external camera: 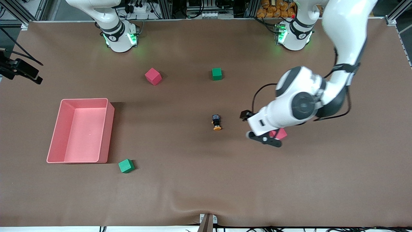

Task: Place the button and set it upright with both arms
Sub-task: 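Open the right gripper and withdraw while the left gripper reaches the button, then grasp the button with the left gripper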

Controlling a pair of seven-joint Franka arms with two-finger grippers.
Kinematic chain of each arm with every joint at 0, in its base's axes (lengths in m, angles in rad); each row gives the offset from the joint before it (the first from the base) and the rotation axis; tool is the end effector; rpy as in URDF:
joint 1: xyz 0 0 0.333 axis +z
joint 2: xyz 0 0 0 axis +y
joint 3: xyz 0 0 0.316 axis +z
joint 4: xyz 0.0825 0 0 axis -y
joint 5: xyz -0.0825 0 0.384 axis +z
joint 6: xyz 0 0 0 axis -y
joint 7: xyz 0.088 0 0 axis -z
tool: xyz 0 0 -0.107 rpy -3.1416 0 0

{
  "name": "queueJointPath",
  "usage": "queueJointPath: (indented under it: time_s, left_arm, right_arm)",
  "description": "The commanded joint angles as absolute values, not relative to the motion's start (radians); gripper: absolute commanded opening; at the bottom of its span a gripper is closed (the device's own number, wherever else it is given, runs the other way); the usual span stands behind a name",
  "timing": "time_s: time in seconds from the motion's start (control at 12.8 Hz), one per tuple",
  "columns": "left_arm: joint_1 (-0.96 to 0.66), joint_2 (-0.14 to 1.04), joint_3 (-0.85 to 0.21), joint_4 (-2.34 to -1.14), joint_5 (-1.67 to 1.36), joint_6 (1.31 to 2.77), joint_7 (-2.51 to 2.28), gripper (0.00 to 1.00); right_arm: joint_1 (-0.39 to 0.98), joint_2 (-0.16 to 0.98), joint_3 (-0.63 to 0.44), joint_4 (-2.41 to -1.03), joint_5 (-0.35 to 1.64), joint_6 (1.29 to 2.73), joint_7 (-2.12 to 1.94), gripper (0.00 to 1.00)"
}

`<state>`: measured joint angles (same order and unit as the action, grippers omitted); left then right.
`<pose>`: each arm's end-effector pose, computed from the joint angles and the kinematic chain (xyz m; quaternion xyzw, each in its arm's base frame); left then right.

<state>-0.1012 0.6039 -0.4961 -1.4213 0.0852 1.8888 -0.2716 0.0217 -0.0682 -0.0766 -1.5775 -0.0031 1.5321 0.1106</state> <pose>0.6161 -0.3329 0.3719 0.9843 -0.1432 -0.0709 0.0751 0.5286 -0.0310 0.6548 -0.9965 0.0827 -0.0113 0.0014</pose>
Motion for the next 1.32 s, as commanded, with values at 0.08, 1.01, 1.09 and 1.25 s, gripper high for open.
queueJointPath:
  time_s: [0.08, 1.01, 1.09, 1.25]
  left_arm:
    - [-0.187, 0.734, -0.479, -1.385, 0.129, 1.977, -0.400, 1.00]
    - [-0.351, 0.891, -0.413, -1.353, 0.092, 2.112, -0.702, 0.96]
    - [-0.363, 0.897, -0.411, -1.350, 0.091, 2.112, -0.728, 0.93]
    - [-0.370, 0.905, -0.411, -1.350, 0.092, 2.114, -0.774, 0.86]
  right_arm:
    - [0.054, -0.026, -0.094, -1.493, -0.005, 1.514, 0.089, 1.00]
    - [0.054, 0.002, -0.091, -1.440, -0.012, 1.467, 0.080, 1.00]
    - [0.052, 0.002, -0.091, -1.440, -0.012, 1.462, 0.080, 1.00]
    - [0.051, 0.002, -0.091, -1.440, -0.012, 1.460, 0.080, 1.00]
